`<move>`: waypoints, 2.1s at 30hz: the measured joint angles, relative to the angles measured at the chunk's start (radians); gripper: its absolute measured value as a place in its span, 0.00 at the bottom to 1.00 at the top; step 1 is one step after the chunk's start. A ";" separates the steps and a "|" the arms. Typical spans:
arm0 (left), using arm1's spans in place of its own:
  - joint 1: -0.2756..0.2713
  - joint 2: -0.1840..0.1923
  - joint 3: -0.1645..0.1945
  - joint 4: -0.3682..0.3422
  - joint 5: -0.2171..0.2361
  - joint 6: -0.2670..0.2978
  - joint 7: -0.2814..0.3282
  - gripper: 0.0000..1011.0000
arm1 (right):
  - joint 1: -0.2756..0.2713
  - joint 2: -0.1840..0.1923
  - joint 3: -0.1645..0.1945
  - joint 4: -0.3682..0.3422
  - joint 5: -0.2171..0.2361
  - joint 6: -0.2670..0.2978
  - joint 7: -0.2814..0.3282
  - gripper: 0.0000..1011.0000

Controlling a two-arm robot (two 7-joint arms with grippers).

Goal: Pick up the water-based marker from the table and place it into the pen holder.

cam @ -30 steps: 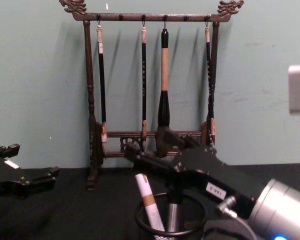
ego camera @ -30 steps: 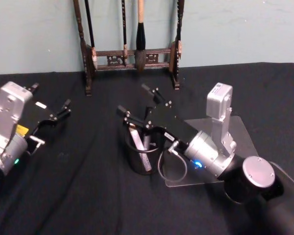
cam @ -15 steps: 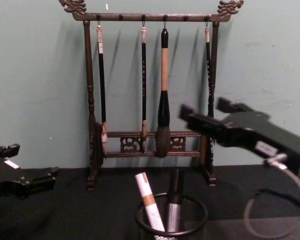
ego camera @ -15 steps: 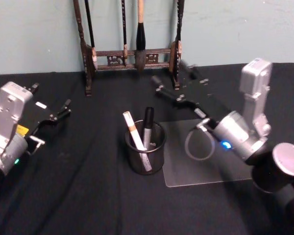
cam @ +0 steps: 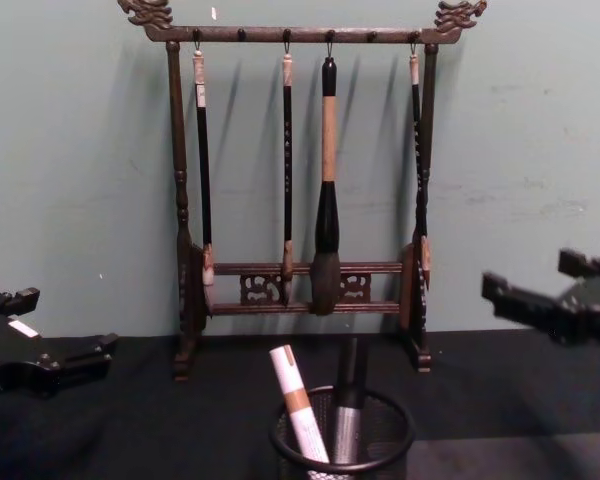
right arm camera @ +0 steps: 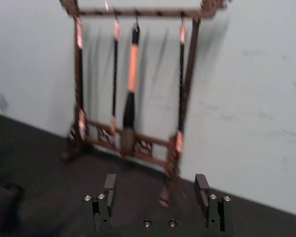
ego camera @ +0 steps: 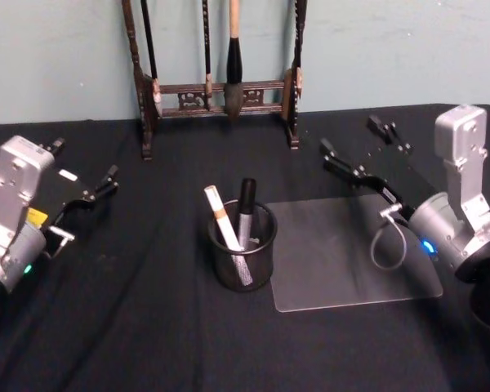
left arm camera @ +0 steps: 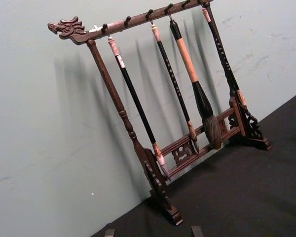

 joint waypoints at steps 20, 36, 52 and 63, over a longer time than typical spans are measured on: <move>0.000 0.000 0.000 0.000 0.000 0.000 0.000 0.99 | 0.006 0.004 0.000 0.092 -0.148 0.023 -0.067 0.99; 0.000 0.000 0.000 0.000 0.000 0.000 0.000 0.99 | 0.007 0.005 -0.001 0.087 -0.145 0.022 -0.064 0.99; 0.000 0.000 0.000 0.000 0.000 0.000 0.000 0.99 | 0.007 0.006 -0.002 0.086 -0.143 0.022 -0.063 0.99; 0.000 0.000 0.000 0.000 0.000 0.000 0.000 0.99 | 0.007 0.006 -0.002 0.086 -0.142 0.022 -0.063 0.99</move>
